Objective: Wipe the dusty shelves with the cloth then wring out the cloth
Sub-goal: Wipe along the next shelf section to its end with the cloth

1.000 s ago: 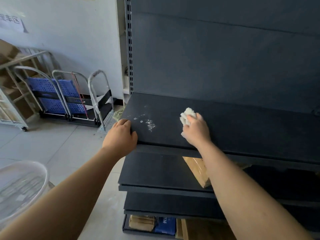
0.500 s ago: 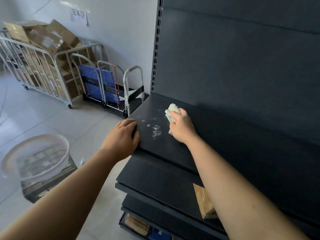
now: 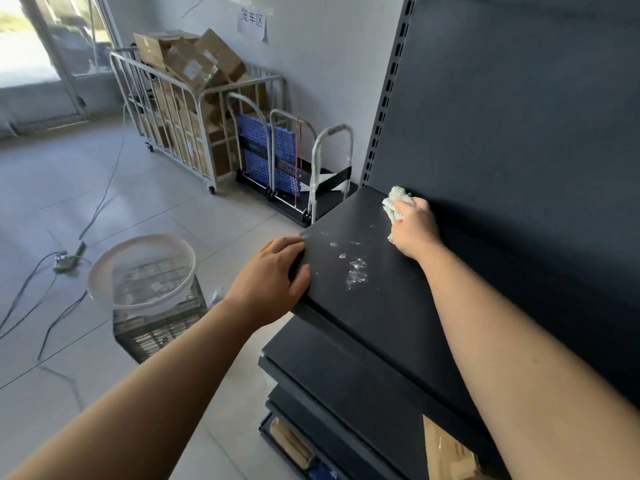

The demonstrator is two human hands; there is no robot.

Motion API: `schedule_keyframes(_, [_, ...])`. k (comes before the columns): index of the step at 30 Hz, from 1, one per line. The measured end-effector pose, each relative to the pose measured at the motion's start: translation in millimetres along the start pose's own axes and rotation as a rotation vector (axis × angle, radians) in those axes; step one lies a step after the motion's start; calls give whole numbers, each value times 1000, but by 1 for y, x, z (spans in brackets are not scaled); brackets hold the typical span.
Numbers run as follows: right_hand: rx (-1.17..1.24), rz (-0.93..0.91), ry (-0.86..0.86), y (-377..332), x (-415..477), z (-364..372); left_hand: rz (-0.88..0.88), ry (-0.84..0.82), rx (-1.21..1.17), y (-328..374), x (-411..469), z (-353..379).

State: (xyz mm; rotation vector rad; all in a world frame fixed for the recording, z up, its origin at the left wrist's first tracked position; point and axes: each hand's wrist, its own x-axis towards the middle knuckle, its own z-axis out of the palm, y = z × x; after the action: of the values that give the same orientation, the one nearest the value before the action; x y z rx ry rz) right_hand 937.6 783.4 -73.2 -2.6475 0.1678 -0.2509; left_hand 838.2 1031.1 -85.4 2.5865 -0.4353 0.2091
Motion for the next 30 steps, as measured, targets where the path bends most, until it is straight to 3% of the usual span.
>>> schedule_keyframes(4, [115, -152, -98, -43, 3, 14, -13, -3, -3, 0, 1, 2])
schedule_keyframes(7, [348, -190, -188, -65, -6, 17, -16, -9, -9, 0, 0, 1])
schedule_keyframes(11, [579, -67, -34, -50, -12, -11, -17, -10, -4, 2, -1, 1])
schedule_keyframes(13, [488, -9, 96, -23, -16, -25, -14, 0, -2, 3, -1, 0])
schedule_keyframes(16, [181, 52, 118, 2, -30, -17, -18, -4, 4, 4, -2, 0])
schedule_keyframes(18, [140, -50, 73, -8, -31, -1, -21, -2, 13, 5, -2, 0])
schedule_keyframes(21, [286, -178, -80, -35, -31, 11, -23, 19, 22, 8, -7, -2])
schedule_keyframes(25, [703, -129, -100, -33, -36, -8, -42, 91, 53, 10, -24, -5])
schedule_keyframes(27, [715, -129, -94, -18, -46, -35, -58, 114, 64, 12, -30, -4])
schedule_keyframes(30, [721, -190, -279, 0, -75, -69, -74, 126, 58, 17, -31, -4])
